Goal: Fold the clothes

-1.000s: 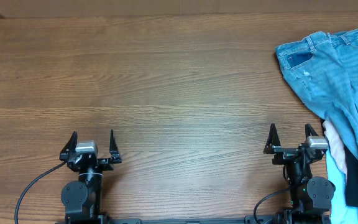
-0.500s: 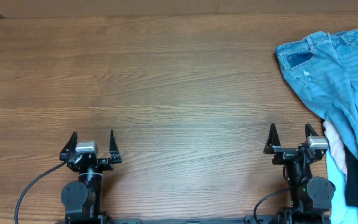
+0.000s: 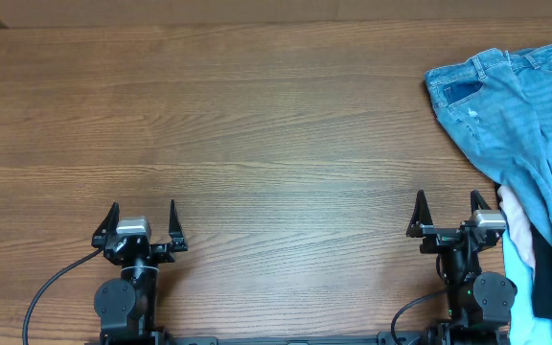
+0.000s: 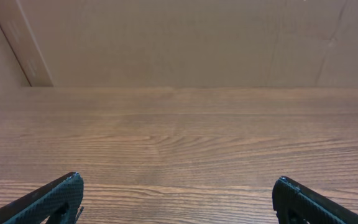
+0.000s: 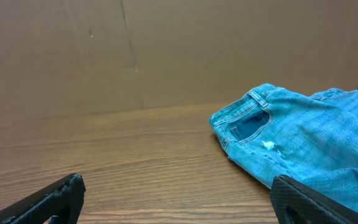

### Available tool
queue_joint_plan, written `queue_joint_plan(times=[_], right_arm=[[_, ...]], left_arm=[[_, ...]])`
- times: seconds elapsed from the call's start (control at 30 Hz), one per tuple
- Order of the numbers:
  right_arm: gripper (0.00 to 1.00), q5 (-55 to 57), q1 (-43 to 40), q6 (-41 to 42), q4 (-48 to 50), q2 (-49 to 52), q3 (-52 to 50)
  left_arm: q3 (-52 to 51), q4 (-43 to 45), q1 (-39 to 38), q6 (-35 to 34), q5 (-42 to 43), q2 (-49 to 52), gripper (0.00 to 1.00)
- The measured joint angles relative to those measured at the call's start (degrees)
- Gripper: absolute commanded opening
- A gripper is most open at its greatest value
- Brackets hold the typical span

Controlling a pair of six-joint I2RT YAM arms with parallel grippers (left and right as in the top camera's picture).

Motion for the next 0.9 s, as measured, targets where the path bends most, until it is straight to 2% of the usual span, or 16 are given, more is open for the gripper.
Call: queue_joint_plan(times=[0.13,0.23,0.37,0.5,0.57,0.77,0.9], right_arm=[[1.0,-1.6,0.0,0.3,0.9,0.0,0.0],[1.0,-8.9,0.0,2.1,1.0,0.0,0.0],[1.0,-14.7,0.0,7.2,1.3,0.0,0.0],[1.0,-19.6,0.0,14.3,8.0,0.0,0.0],[1.0,-22.0,0.0,17.9,8.5,0.0,0.0],[1.0,-25.7,0.0,22.6,3.1,2.7,6.0],[1.0,-26.5,0.0,23.4,-2.5,10.3,16.5]], left_arm=[[0.0,0.3,0.0,0.0,-0.1,0.0,1.0],[0.0,2.9,0.0,-0.1,0.2,0.0,1.0],[0.0,2.6,0.0,-2.1,5.9,0.0,1.0],[0.1,9.0,0.0,-6.2,13.2,0.0,1.0],[1.1,8.1,0.0,-7.0,15.2,0.0,1.0],[15.4,0.6,0.0,-7.7,18.7,8.1,1.0],[27.8,-2.3,0.0,-7.7,20.0,20.9,1.0]])
